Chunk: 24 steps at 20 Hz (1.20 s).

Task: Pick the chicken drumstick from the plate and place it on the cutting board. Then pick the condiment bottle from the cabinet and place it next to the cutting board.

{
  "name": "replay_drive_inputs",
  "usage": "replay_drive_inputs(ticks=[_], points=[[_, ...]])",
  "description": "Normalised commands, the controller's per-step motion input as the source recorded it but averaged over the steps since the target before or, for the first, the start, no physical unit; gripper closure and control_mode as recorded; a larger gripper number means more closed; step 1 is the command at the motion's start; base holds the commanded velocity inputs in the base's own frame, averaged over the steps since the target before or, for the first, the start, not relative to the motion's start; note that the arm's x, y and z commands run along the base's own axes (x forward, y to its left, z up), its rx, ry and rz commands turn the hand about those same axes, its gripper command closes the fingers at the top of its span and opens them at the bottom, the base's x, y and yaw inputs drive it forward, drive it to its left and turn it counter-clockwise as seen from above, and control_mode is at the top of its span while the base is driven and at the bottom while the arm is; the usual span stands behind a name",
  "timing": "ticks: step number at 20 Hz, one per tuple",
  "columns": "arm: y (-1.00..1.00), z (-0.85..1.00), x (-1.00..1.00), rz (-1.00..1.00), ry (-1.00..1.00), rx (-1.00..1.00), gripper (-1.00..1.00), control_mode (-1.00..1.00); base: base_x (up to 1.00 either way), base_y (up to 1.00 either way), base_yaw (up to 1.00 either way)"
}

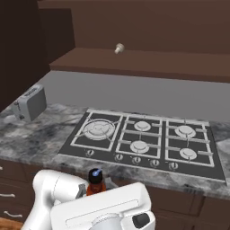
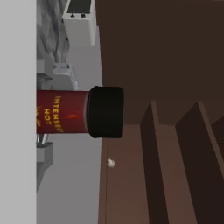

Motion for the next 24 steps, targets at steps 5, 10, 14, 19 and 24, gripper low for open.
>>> replay_drive_inputs(ticks=[5,10,14,19,24], points=[[0.0,0.0,0.0,0.0,0.0,0.0,1.0,1.0,-0.47,0.0,0.0],[0.0,0.0,0.0,0.0,0.0,0.0,1.0,1.0,-0.41,0.0,0.0],[0.0,0.0,0.0,0.0,0.0,0.0,1.0,1.0,-0.25,-0.14,0.03],[0.0,0.0,0.0,0.0,0.0,0.0,1.0,1.0,-0.06,-0.31,0.03],[0.0,0.0,0.0,0.0,0.0,0.0,1.0,1.0,0.0,-0.5,0.01]])
